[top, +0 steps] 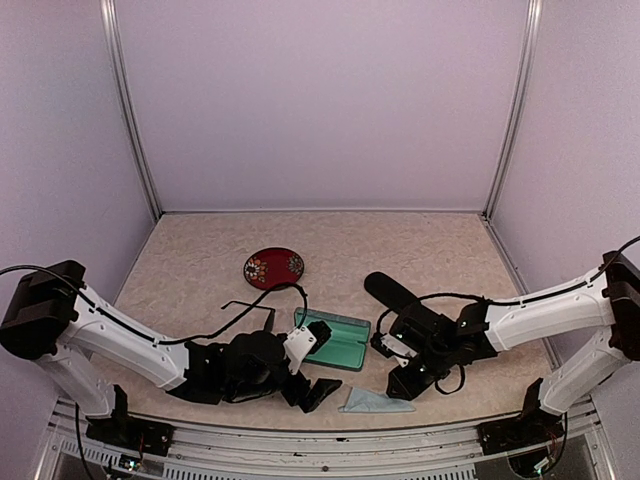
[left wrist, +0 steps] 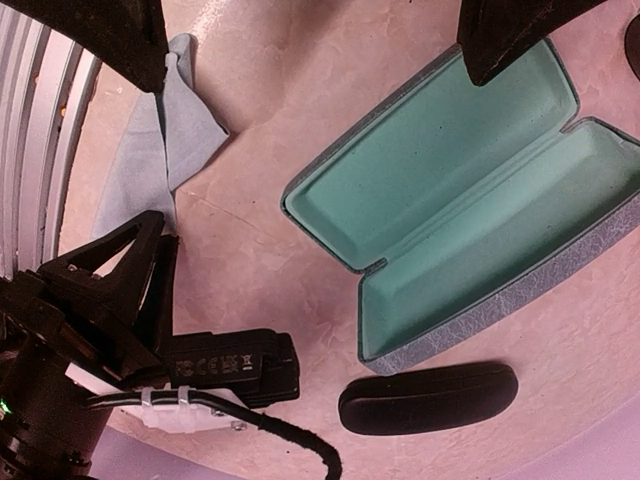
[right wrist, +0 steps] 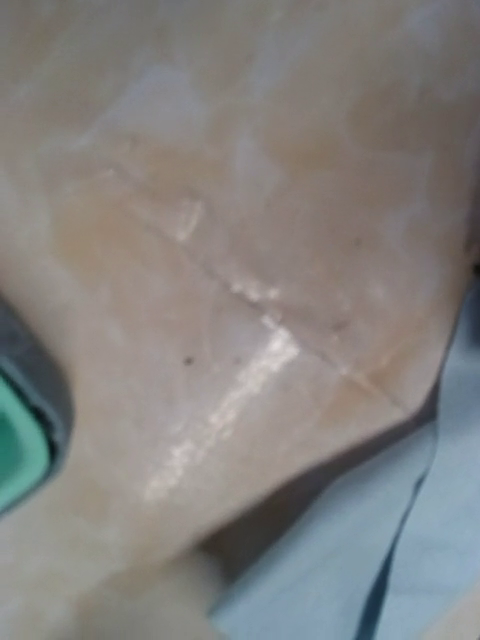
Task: Organize the sunglasses
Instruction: Pick up the glasses cleaning cloth from the center of the board.
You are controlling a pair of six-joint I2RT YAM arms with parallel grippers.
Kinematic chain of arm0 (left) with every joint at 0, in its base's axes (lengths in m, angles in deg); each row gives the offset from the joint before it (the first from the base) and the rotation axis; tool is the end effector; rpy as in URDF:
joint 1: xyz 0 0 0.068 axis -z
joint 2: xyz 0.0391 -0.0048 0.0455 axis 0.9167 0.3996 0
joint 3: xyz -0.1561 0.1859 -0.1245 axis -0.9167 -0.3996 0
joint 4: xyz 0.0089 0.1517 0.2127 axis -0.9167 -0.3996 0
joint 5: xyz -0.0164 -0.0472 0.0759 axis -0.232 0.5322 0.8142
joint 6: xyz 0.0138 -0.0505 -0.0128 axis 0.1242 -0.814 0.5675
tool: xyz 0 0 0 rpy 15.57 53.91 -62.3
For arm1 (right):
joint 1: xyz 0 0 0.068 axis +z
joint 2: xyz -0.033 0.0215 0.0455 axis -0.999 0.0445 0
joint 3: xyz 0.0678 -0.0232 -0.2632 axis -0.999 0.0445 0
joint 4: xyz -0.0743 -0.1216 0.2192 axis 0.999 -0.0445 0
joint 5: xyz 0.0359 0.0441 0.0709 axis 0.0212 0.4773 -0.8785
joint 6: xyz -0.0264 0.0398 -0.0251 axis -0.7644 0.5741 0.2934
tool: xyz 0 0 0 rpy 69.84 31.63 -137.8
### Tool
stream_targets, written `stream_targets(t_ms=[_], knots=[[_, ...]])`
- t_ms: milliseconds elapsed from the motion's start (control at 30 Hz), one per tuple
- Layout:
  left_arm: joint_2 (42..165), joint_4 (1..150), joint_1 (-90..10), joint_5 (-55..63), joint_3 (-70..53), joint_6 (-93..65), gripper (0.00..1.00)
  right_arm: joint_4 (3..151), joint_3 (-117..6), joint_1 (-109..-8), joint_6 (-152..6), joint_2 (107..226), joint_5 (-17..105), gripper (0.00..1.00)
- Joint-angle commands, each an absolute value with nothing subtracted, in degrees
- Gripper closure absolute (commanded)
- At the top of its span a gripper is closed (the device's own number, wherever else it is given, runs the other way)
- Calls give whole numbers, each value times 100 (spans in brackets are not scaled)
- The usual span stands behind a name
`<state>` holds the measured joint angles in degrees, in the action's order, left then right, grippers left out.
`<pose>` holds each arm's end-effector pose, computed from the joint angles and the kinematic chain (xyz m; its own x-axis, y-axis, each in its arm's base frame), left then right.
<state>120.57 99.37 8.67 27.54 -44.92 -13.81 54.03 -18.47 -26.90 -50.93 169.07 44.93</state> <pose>0.0884 -0.2961 0.1501 -0.2997 0.3911 -0.8702 0.8310 0.5551 -0.0367 0.1176 0.2174 0.1446 -0.8291 -0.4891 -0.2707 -0.5542 0.7828 0.2830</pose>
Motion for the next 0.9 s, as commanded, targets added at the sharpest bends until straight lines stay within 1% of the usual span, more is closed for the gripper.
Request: stream_targets(t_ms=[0, 100, 367, 667, 867], knots=[[12175, 10035, 915, 2829, -4562, -1371, 1, 5632, -1858, -2733, -5170, 17086, 4263, 82], [12199, 10008, 909, 2855, -4547, -1375, 1, 5654, -1852, -2716, -5165, 17126, 4226, 85], [12181, 10007, 921, 2891, -4563, -1366, 1, 5566, -1858, -2716, -5115, 16951, 4414, 99], [12213, 10142, 902, 2807, -4540, -1509, 1, 5589, -1977, -2714, -5290, 16322, 4500, 100], [12167, 10419, 833, 2464, -4617, -1456, 1, 5319, -2097, -2723, -5526, 15917, 4477, 100]])
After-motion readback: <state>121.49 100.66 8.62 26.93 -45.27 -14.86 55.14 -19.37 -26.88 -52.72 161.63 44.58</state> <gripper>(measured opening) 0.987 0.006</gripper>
